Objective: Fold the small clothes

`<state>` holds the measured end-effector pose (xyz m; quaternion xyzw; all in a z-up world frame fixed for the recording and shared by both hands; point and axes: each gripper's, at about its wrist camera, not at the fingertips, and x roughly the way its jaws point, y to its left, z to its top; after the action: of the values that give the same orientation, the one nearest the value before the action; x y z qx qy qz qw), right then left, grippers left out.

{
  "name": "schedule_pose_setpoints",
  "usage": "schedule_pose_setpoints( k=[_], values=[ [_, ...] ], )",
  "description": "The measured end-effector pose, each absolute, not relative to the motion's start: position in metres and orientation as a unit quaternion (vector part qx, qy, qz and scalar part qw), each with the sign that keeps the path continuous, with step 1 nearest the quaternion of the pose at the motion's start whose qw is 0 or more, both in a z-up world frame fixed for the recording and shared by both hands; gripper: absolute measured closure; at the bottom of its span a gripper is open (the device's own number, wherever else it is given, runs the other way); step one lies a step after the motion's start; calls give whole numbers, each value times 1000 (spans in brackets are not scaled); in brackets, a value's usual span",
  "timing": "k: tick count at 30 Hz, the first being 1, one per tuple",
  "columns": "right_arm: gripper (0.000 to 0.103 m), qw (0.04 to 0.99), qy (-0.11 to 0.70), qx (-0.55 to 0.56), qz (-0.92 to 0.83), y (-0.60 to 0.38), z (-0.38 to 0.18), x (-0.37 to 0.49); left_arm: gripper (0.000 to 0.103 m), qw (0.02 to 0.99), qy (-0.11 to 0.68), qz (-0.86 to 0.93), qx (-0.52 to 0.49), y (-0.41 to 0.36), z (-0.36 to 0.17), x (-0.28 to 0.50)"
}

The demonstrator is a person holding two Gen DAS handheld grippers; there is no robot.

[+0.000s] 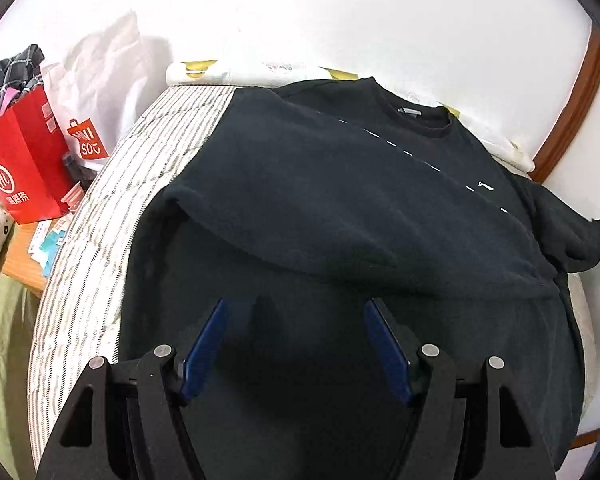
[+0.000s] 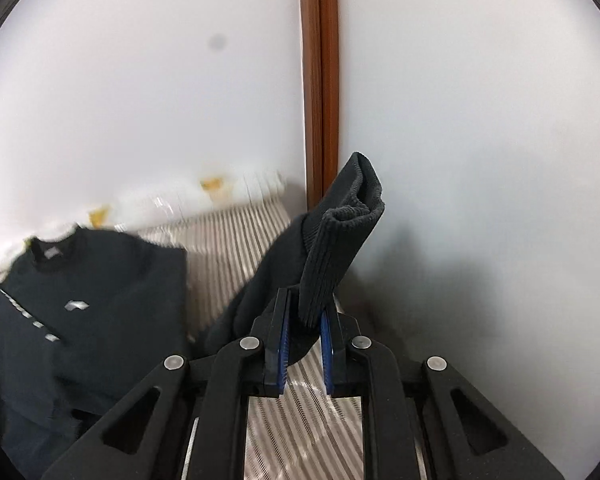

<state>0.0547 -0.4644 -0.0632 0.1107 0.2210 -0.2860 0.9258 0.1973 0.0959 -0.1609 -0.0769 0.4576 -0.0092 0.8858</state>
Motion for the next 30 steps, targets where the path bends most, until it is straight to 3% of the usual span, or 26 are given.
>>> schedule_pose_setpoints(
  k=[6, 14, 23, 30],
  values=[
    [90, 953, 186, 37, -238, -369, 14, 38, 34, 889, 449, -8, -91, 114, -160, 189],
    [89, 981, 154, -17, -120, -219, 55, 94, 34, 904, 421, 32, -60, 140, -149, 182],
    [90, 984, 167, -57, 9, -55, 34, 178, 34, 907, 411, 44, -87, 183, -151, 178],
    [89, 966, 240, -81, 45, 0, -32, 240, 34, 903, 417, 34, -91, 188, -157, 185]
  ],
)
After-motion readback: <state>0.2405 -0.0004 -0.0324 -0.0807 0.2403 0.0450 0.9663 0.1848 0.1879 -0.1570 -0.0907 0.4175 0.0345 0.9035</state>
